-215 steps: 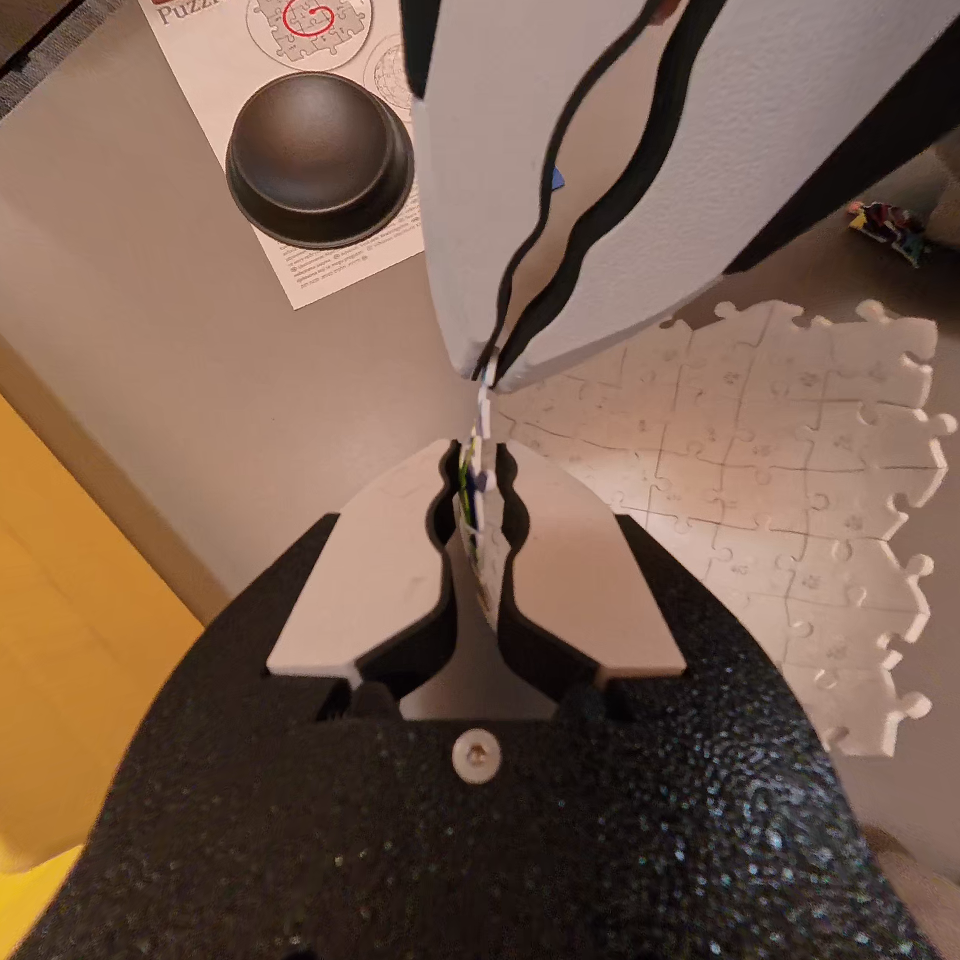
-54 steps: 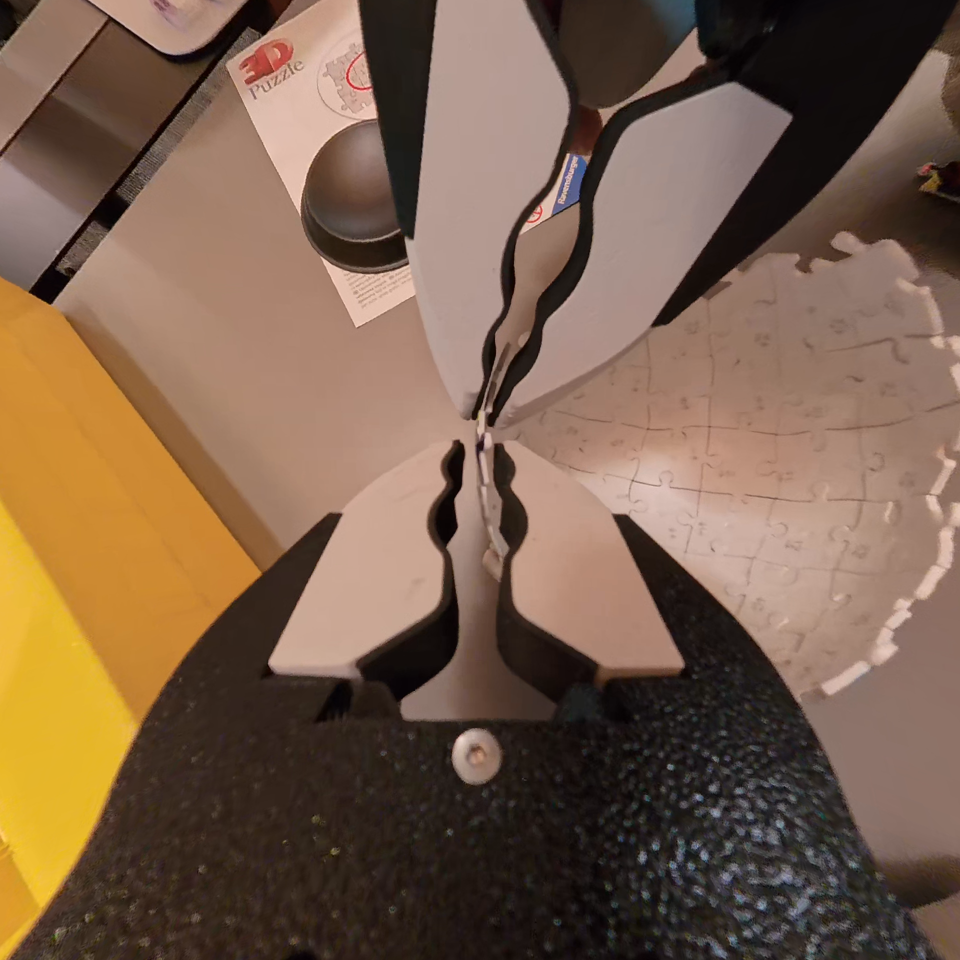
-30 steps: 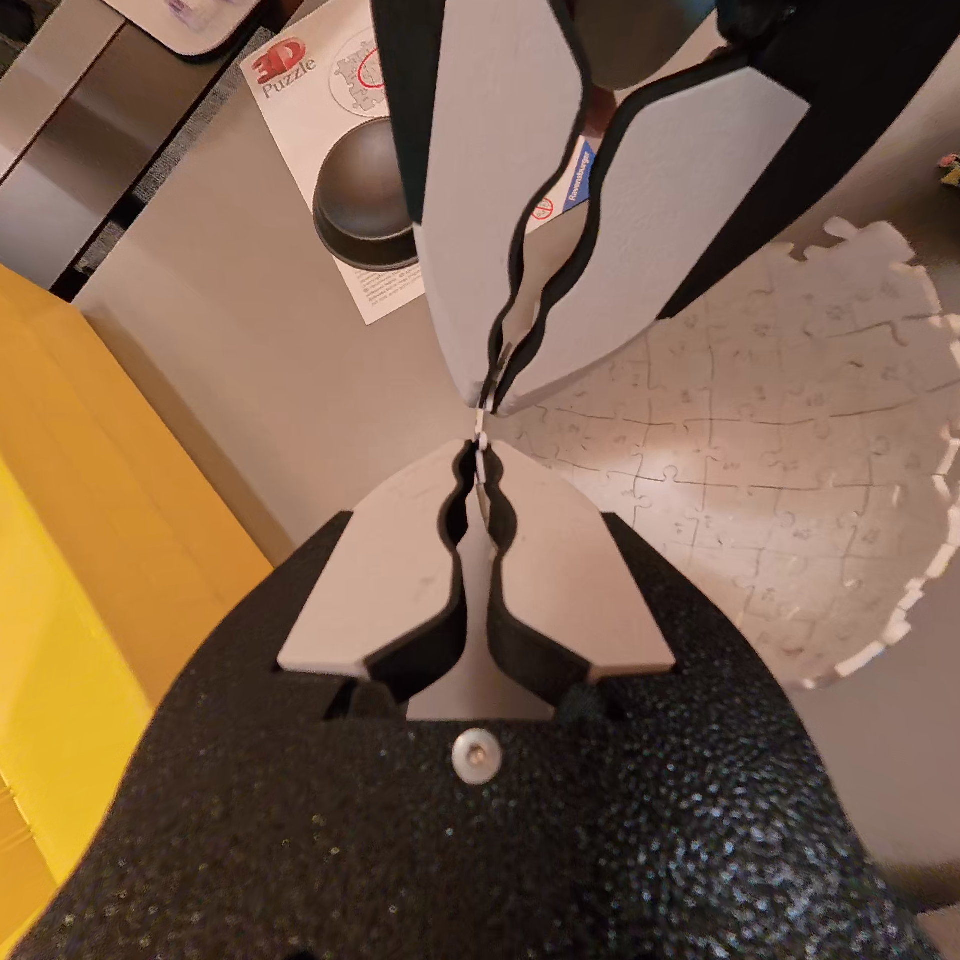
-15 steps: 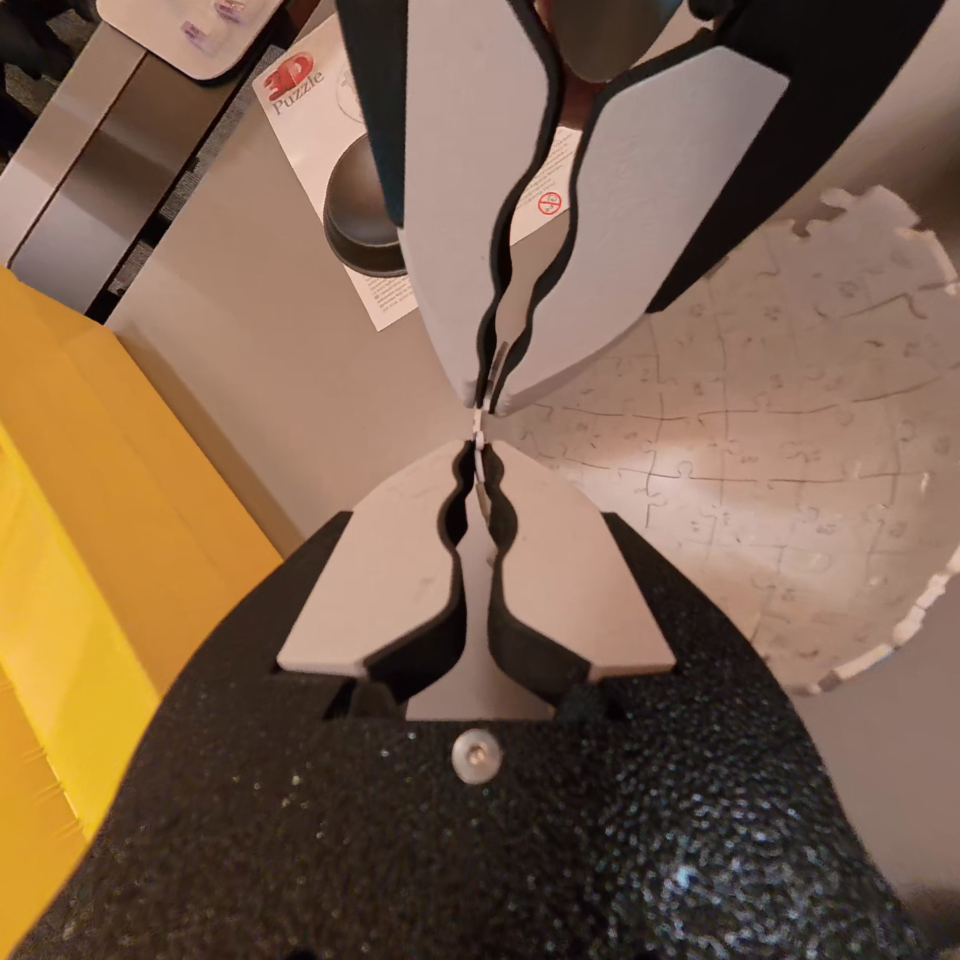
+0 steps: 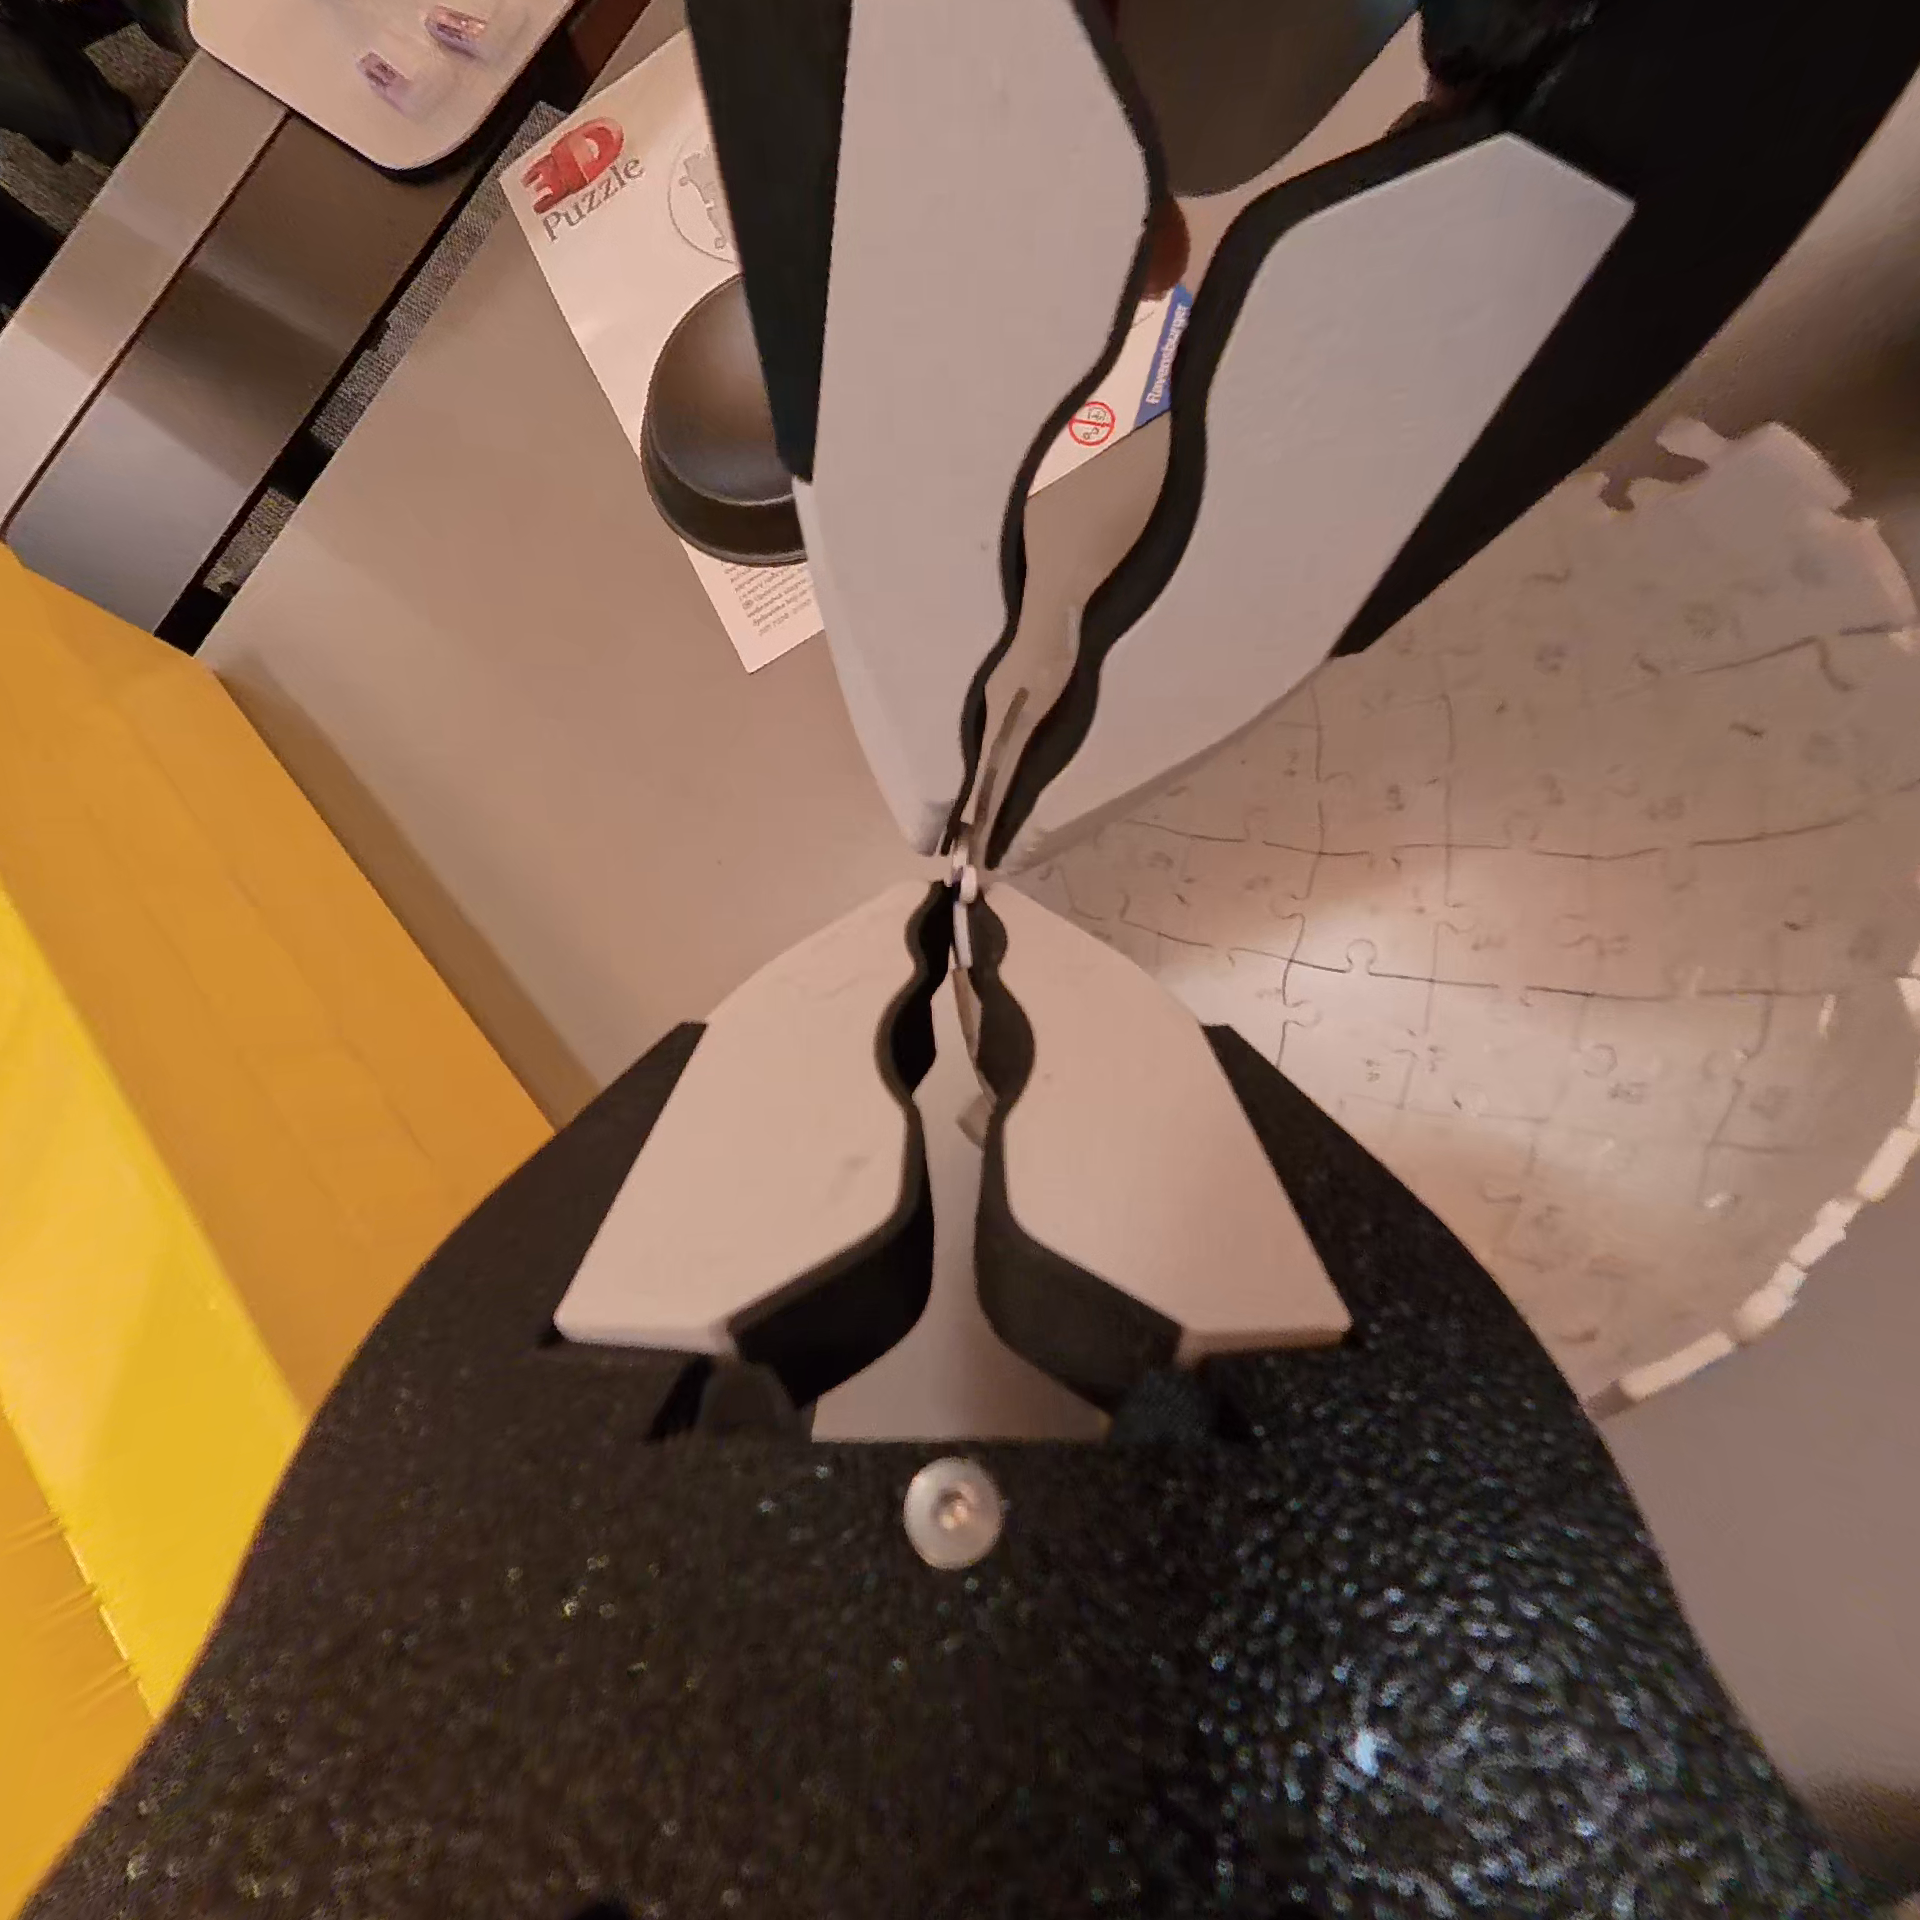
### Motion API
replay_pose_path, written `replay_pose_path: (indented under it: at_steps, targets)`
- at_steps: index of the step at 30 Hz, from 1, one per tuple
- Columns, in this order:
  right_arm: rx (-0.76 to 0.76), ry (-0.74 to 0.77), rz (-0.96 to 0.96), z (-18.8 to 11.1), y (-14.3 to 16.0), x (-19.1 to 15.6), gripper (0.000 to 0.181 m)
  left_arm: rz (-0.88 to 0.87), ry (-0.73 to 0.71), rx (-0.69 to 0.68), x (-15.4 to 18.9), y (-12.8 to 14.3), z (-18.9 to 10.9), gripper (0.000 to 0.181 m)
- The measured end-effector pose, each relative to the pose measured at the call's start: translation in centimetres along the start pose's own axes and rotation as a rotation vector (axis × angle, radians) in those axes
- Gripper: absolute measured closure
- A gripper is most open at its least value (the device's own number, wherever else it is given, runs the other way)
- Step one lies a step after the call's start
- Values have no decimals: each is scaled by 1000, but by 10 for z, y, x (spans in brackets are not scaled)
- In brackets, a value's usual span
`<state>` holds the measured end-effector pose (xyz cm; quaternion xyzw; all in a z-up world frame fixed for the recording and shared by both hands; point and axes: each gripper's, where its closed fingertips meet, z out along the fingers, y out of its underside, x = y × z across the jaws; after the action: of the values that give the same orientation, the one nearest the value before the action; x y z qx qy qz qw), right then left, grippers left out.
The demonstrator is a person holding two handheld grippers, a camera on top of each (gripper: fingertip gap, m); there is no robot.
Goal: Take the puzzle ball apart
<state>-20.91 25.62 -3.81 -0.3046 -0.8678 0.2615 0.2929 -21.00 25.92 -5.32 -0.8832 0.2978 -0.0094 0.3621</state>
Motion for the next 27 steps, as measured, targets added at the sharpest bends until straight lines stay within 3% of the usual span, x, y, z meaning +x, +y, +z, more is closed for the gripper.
replay_pose_path:
  at_steps: [5, 27]
  targets:
    - [-4, -11, -26, -1, 1, -3, 168, 1, 2, 6, 1, -1, 0, 180]
    - [-9, 18, -42, 3, 2, 2, 176, 18, -17, 5, -2, -1, -1, 180]
